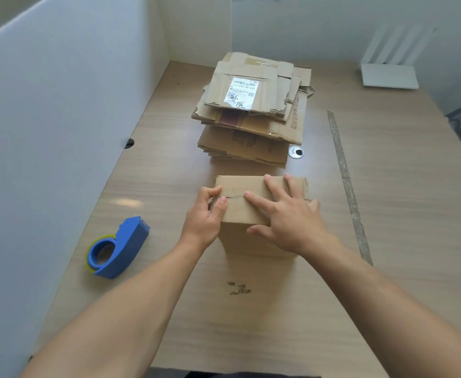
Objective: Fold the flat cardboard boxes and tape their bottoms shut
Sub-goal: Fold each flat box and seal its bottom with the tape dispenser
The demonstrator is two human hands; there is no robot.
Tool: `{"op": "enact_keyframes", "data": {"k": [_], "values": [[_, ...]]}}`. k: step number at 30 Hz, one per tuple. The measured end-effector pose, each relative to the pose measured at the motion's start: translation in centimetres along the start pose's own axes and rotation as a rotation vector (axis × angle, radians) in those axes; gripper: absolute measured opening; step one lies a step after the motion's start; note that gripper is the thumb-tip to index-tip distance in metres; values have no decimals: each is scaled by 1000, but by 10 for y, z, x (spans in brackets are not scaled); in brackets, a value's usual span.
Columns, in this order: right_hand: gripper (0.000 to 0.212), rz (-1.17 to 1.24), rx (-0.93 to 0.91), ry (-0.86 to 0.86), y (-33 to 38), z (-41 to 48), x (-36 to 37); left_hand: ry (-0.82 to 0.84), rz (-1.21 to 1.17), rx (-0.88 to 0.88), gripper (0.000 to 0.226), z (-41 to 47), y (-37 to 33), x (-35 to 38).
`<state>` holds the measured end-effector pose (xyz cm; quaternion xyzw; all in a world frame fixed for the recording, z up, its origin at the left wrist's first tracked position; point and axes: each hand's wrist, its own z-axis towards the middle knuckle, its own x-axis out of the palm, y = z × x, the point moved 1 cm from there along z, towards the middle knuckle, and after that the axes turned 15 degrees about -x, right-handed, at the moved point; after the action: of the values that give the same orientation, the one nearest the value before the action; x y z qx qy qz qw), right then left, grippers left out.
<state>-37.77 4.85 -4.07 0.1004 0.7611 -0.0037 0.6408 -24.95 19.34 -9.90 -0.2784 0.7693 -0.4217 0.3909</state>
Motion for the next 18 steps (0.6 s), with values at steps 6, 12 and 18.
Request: {"op": "enact_keyframes", "data": {"k": [6,12,18], "values": [[79,62,59,4,-42,-30,4,106,61,48,27,-6,-16,42],[76,122,114,-48,-54,-51,16,116,89,60,28,-12,-26,62],[75,68,93,-94,-56,-52,25,255,122,57,38,-15,-26,46]]}}
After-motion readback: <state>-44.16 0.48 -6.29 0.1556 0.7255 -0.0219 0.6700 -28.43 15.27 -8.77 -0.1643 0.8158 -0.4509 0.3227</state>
